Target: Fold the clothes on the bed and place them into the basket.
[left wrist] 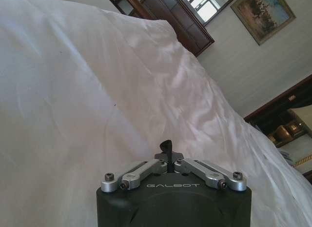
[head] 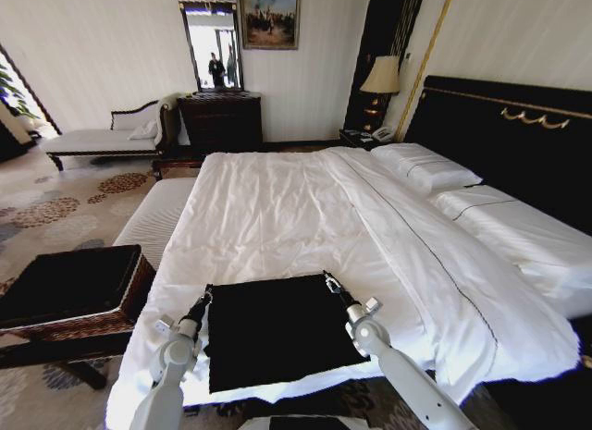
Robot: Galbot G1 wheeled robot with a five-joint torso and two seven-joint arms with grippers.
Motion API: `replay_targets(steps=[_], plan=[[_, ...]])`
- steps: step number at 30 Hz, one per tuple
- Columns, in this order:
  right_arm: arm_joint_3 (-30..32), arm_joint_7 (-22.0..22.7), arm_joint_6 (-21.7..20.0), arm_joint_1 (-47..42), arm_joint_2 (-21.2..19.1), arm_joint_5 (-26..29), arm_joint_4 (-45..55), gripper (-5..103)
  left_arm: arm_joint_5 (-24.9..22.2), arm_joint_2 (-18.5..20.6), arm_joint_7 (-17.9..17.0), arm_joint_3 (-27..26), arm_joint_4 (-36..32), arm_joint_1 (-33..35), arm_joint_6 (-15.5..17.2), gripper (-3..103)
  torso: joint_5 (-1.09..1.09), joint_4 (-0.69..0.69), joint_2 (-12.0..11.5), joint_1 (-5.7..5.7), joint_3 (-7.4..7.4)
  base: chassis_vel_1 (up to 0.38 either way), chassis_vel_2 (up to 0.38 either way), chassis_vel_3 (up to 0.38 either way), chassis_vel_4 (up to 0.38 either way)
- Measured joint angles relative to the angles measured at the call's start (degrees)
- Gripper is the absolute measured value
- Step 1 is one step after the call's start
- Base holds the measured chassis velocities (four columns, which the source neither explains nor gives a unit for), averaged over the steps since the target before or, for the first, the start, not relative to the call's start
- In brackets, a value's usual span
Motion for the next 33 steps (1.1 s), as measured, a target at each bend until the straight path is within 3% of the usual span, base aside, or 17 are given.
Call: replay_targets(steps=[2,4,13,22,25,33], plan=[[0.2,-1.9,-0.4,-0.4,-0.2,-0.4,0.2,37,0.1,0.0,0.0,0.0,0.0,0.0,-0.1,1,0.01,-0.01,0.0,0.00,0.00,0.000,0.000,0.000,0.000],[0.2,-2.4,-0.5,-0.4,-0.2,-0.6,0.2,37,0.1,0.0,0.0,0.1,0.0,0.0,-0.1,1,0.01,-0.01,0.0,0.00,0.00,0.000,0.000,0.000,0.000],[0.3,-5.5,0.6,-0.1,0.0,-2.5,-0.7,2,0.5,-0.2,0.0,0.2,0.0,0.1,-0.2,1,0.01,0.00,0.0,0.00,0.00,0.000,0.000,0.000,0.000],[3.2,-8.4,3.8,-0.9,-1.0,-2.8,1.2,1,-0.1,-0.3,0.2,0.2,-2.1,0.7,-0.3,1,0.00,0.00,0.0,0.00,0.00,0.000,0.000,0.000,0.000],[5.9,-10.1,7.1,-3.0,-2.1,-2.4,5.7,1,-1.6,-0.3,0.9,0.4,-7.7,2.2,-0.6,1,0.00,0.01,0.0,0.00,0.00,0.000,0.000,0.000,0.000],[11.8,-10.3,9.6,-8.7,-4.4,1.0,22.1,1,-7.3,1.4,1.2,-0.2,-21.3,4.6,-0.7,1,-0.01,0.00,0.0,0.00,-0.01,0.000,0.000,0.000,0.000]])
